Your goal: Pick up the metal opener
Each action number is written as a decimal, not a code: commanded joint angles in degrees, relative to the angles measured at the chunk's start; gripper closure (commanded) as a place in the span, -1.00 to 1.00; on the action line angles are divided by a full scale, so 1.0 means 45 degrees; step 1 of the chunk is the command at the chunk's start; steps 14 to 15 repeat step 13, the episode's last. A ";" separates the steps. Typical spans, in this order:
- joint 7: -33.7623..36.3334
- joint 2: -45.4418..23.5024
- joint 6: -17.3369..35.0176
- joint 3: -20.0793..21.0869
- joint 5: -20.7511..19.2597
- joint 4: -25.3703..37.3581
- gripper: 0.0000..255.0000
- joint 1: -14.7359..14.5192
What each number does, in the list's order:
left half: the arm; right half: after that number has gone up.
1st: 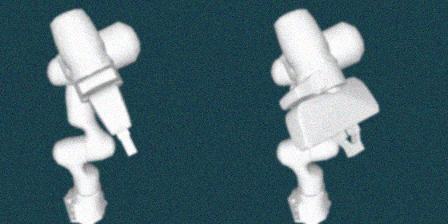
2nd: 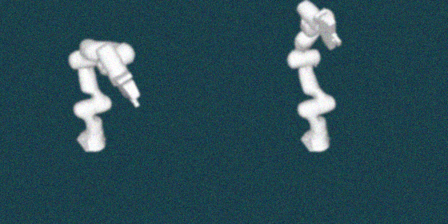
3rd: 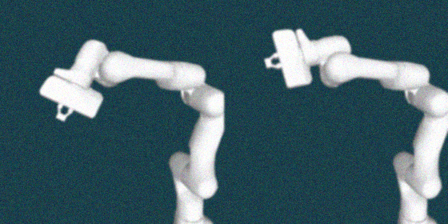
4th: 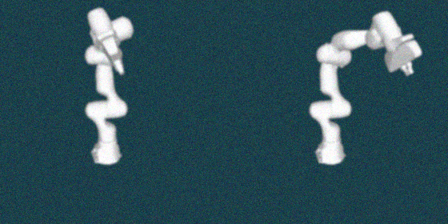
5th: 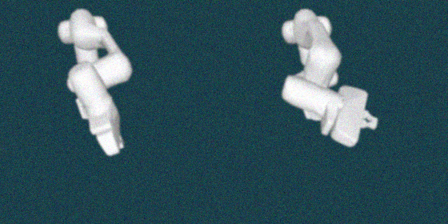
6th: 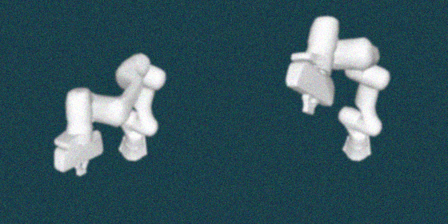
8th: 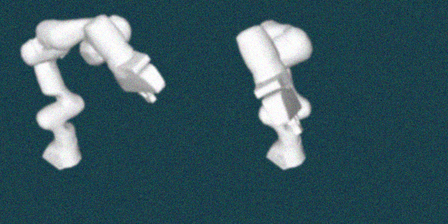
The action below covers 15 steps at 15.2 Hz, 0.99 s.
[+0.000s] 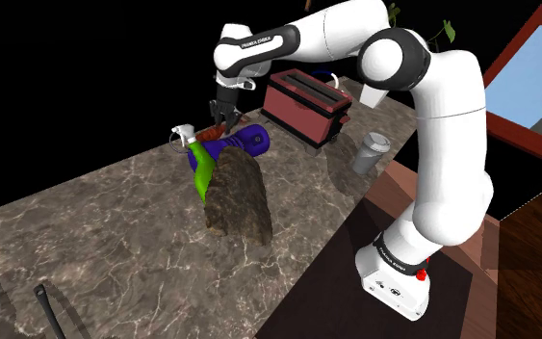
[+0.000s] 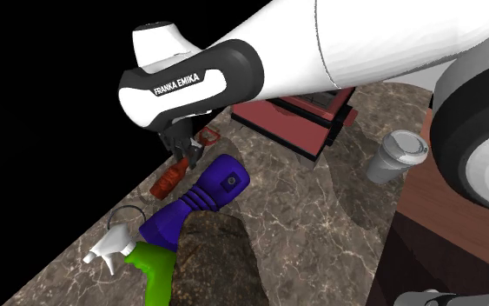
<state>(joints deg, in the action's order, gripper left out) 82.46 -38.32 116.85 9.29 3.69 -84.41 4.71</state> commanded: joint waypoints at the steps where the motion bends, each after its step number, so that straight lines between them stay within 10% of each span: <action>1: 0.0024 0.0175 -0.0244 0.0012 0.0011 0.0073 1.00 0.0010; 15: 0.0159 0.0875 -0.1576 0.0060 0.0052 0.0717 1.00 0.0041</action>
